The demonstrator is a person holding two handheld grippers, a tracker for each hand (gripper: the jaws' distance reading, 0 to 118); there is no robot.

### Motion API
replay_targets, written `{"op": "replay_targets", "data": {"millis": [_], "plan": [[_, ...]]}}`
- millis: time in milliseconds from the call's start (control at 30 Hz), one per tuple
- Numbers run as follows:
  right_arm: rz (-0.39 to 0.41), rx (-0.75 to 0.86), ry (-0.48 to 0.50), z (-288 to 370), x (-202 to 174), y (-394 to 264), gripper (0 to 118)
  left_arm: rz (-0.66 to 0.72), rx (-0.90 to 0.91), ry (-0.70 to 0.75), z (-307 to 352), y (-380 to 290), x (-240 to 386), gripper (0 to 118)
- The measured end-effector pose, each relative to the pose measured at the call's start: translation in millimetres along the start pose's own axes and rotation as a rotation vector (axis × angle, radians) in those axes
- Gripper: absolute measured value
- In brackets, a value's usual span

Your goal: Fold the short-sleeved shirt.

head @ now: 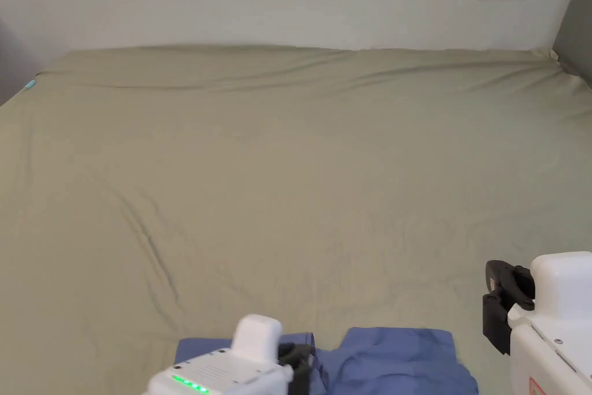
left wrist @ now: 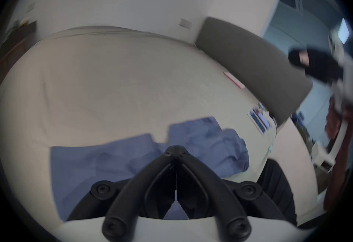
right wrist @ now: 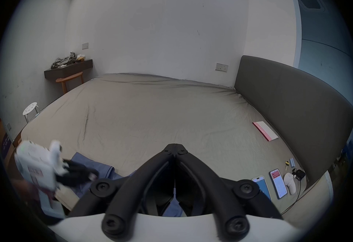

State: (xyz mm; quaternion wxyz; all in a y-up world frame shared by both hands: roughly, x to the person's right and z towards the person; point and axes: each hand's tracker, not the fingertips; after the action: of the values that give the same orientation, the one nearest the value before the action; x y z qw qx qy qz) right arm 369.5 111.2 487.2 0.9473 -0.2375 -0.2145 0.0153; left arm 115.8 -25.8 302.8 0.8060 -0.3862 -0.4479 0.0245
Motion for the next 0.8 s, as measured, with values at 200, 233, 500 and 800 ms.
{"op": "replay_targets", "data": {"millis": [200,233,500,800], "plan": [[0.008,0.002,0.015,-2.1,-6.3,1.3,3,0.223,-0.028,-0.029,49.6,9.3,-106.8,4],[0.012,0.002,0.017,-2.6,-7.7,0.9,3,0.261,-0.071,-0.061,53.5,7.3,-122.1,11],[0.020,-0.014,0.029,-7.9,-11.6,-1.7,3,0.574,-0.064,-0.115,63.2,-31.7,-209.2,116],[0.035,-0.031,0.023,-12.7,-12.2,-1.7,3,0.725,-0.100,-0.433,3.8,-52.5,-208.1,117]]}}
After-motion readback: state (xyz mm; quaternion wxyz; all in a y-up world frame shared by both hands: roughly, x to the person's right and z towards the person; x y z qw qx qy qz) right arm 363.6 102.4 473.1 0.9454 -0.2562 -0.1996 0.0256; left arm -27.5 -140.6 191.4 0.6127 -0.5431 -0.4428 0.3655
